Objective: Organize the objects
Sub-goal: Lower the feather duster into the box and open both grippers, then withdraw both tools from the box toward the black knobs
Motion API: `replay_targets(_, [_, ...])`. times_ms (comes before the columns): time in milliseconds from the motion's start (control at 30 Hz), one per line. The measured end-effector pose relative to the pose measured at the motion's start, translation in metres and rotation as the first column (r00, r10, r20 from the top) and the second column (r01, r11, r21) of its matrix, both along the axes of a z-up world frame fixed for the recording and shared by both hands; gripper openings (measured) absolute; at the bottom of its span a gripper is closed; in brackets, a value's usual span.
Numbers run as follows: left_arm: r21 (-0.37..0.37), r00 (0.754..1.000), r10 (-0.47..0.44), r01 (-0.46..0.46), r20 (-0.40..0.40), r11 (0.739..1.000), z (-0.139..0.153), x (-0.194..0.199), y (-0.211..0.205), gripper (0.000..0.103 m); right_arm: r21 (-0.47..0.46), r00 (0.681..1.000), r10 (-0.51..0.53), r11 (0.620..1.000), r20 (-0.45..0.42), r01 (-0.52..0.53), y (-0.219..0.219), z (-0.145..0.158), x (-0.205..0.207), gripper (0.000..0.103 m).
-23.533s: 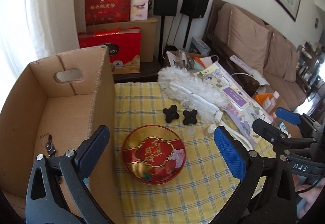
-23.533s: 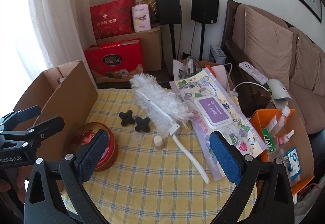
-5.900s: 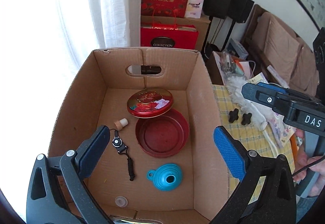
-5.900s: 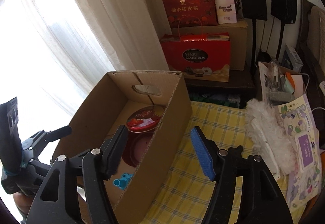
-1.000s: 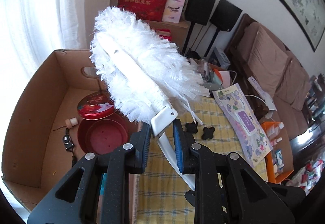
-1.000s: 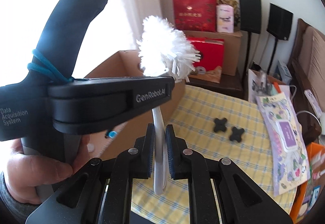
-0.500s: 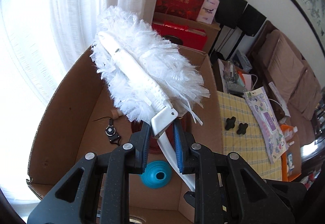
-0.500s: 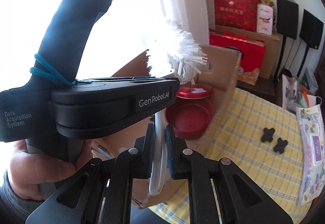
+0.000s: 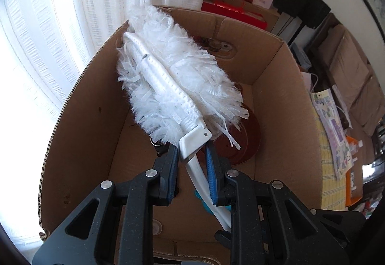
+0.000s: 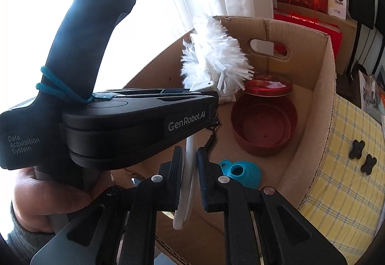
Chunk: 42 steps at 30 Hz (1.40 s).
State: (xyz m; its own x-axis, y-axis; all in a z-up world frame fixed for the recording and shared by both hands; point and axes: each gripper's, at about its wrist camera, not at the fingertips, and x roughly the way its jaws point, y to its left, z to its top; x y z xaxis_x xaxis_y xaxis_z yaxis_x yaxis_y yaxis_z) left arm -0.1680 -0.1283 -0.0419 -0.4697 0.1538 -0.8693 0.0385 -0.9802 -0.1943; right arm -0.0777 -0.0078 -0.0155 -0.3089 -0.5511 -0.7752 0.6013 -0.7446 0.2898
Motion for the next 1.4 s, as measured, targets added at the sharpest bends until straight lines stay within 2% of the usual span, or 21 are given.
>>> replay_targets(133, [-0.007,0.998,-0.003,0.003,0.061,1.0,-0.014,-0.01,-0.007,0.02,0.017,1.0,-0.018,1.0,0.007,0.018,-0.003,-0.005,-0.004,0.022])
replay_targets(167, [0.018,0.997,-0.003,0.001,0.077,1.0,-0.016,-0.013,-0.012,0.02,0.013,1.0,-0.024,1.0,0.015,0.024,-0.002,-0.006,-0.005,0.027])
replay_targets(233, [-0.007,0.997,0.003,-0.003,0.075,1.0,-0.013,-0.017,-0.016,0.022,0.006,0.999,-0.036,0.999,0.018,0.036,0.001,-0.005,-0.008,0.034])
replay_targets(300, [-0.027,0.997,0.021,-0.019,0.07,0.999,-0.01,-0.017,-0.022,0.031,0.008,0.999,-0.043,0.999,0.008,0.043,0.006,-0.003,-0.008,0.034])
replay_targets(367, [0.005,0.998,0.034,-0.034,0.044,0.999,-0.005,-0.013,-0.03,0.049,0.002,0.999,-0.044,0.999,-0.001,0.044,0.012,0.0,-0.008,0.034])
replay_targets(433, [0.019,0.999,0.049,-0.049,0.014,0.999,0.003,-0.01,-0.032,0.055,0.01,0.998,-0.055,0.998,-0.025,0.055,0.016,0.005,-0.006,0.035])
replay_targets(500, [0.026,0.998,0.056,-0.055,-0.012,0.998,0.012,-0.006,-0.033,0.061,0.02,0.996,-0.07,0.997,-0.051,0.071,0.022,0.01,-0.005,0.041])
replay_targets(567, [0.039,0.998,0.058,-0.056,-0.039,0.998,0.021,-0.005,-0.032,0.073,0.02,0.994,-0.084,0.996,-0.07,0.085,0.03,0.016,-0.005,0.046])
replay_targets(600, [0.044,0.997,0.059,-0.057,-0.055,0.997,0.027,-0.002,-0.032,0.076,0.018,0.993,-0.091,0.995,-0.076,0.093,0.033,0.018,-0.007,0.048])
replay_targets(667, [0.049,0.995,0.053,-0.049,-0.083,0.998,0.035,0.001,-0.028,0.083,0.013,0.989,-0.113,0.993,-0.095,0.115,0.043,0.024,-0.004,0.056])
replay_targets(900, [0.043,0.99,0.003,0.003,-0.137,0.999,0.052,0.013,0.001,0.086,0.003,0.973,-0.185,0.982,-0.138,0.187,0.076,0.042,-0.002,0.073])
replay_targets(967, [0.051,0.99,-0.01,0.018,-0.141,0.999,0.052,0.014,0.01,0.095,0.011,0.967,-0.205,0.978,-0.149,0.209,0.085,0.046,-0.003,0.079])
replay_targets(1400, [0.033,0.984,-0.086,0.093,-0.157,0.995,0.052,0.023,0.05,0.095,0.016,0.917,-0.362,0.929,-0.166,0.369,0.166,0.055,-0.014,0.085])
